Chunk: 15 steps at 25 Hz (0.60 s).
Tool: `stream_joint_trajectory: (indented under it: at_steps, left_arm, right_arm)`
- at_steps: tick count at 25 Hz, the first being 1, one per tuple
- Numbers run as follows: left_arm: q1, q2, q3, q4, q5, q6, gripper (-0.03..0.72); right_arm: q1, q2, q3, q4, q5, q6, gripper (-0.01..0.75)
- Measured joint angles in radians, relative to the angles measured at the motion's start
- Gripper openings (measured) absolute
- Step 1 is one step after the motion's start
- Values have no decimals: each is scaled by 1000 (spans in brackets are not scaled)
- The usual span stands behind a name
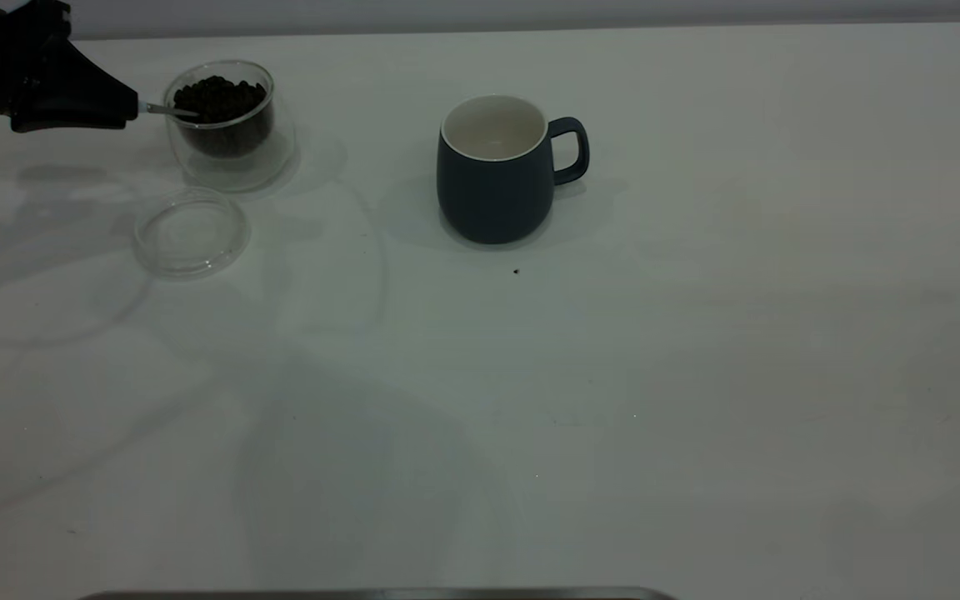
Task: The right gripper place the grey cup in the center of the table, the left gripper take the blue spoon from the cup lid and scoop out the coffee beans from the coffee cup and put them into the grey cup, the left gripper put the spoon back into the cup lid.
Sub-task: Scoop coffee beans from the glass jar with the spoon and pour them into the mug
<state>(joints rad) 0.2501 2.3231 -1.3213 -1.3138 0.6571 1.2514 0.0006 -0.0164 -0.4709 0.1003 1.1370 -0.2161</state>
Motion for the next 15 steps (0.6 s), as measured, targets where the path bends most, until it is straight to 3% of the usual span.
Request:
stream_joint_trajectory:
  at_steps: [8, 15]
  left_arm:
    - [9, 0, 0, 2, 9, -56, 122]
    - [80, 0, 0, -14, 73, -102, 122]
  right_arm:
    - [0, 0, 0, 0, 0, 0, 363]
    - [0, 0, 0, -2, 0, 0, 363]
